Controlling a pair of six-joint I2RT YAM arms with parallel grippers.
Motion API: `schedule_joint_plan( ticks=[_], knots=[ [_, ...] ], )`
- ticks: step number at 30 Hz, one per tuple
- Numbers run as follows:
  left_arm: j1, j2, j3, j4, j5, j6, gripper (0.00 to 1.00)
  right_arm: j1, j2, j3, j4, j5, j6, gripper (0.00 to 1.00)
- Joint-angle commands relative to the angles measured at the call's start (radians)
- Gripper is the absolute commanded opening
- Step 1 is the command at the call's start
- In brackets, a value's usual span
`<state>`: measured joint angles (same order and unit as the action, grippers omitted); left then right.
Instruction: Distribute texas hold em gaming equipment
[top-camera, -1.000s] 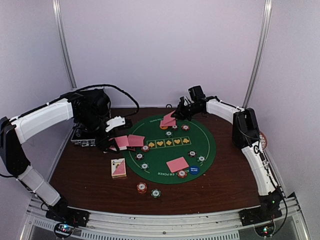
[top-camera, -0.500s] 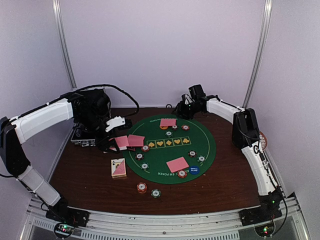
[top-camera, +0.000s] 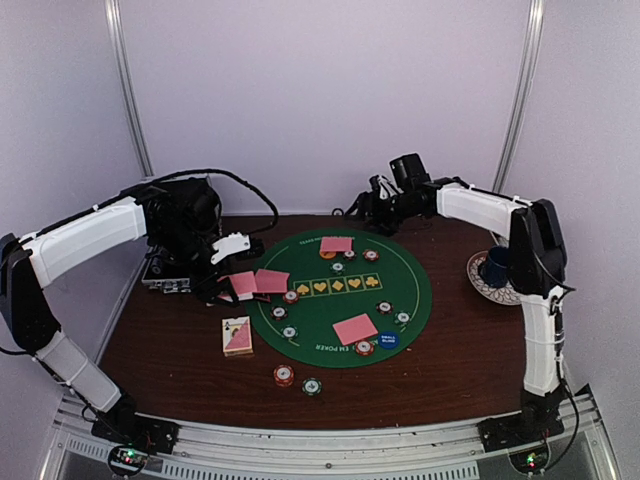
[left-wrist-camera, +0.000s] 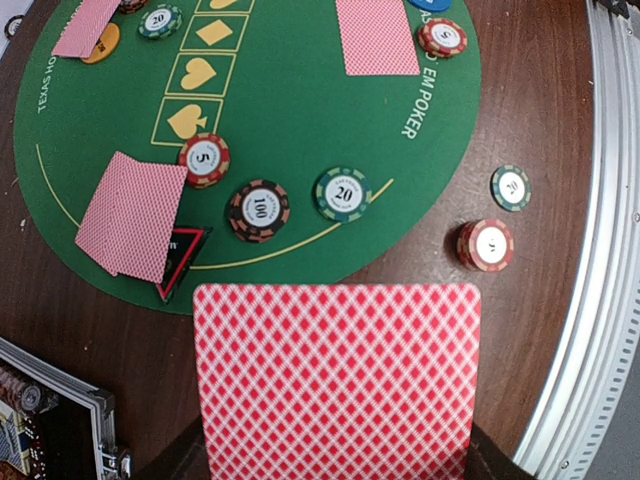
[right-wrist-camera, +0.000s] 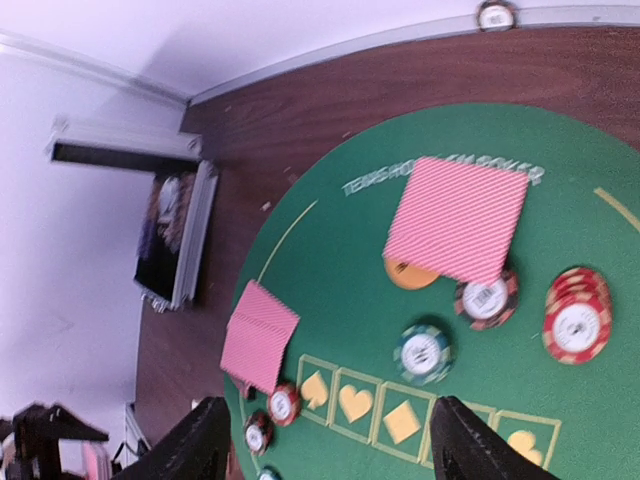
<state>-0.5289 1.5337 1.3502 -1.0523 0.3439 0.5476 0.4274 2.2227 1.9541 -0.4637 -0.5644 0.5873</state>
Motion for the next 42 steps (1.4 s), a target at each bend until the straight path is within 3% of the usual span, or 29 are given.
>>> schedule_joint_plan(
  ticks=[1,5,9,22,42],
  knots=[
    [0.004,0.001,0.022,0.010,0.007,-0.002,0.03,0.111,-0.173,-0.248,0.230,-0.137,0.125,0.74],
    [0.004,0.001,0.025,0.010,0.017,-0.006,0.03,0.186,-0.294,-0.454,0.406,-0.149,0.255,0.79],
    [0.004,0.002,0.023,0.010,0.019,-0.010,0.03,0.263,-0.341,-0.534,0.520,-0.168,0.347,0.79],
    [0.004,-0.002,0.034,0.010,0.029,-0.020,0.02,0.433,-0.196,-0.445,0.673,-0.257,0.498,0.79],
    [0.004,-0.001,0.049,0.011,0.043,-0.020,0.02,0.483,-0.036,-0.319,0.748,-0.295,0.586,0.78]
  ],
)
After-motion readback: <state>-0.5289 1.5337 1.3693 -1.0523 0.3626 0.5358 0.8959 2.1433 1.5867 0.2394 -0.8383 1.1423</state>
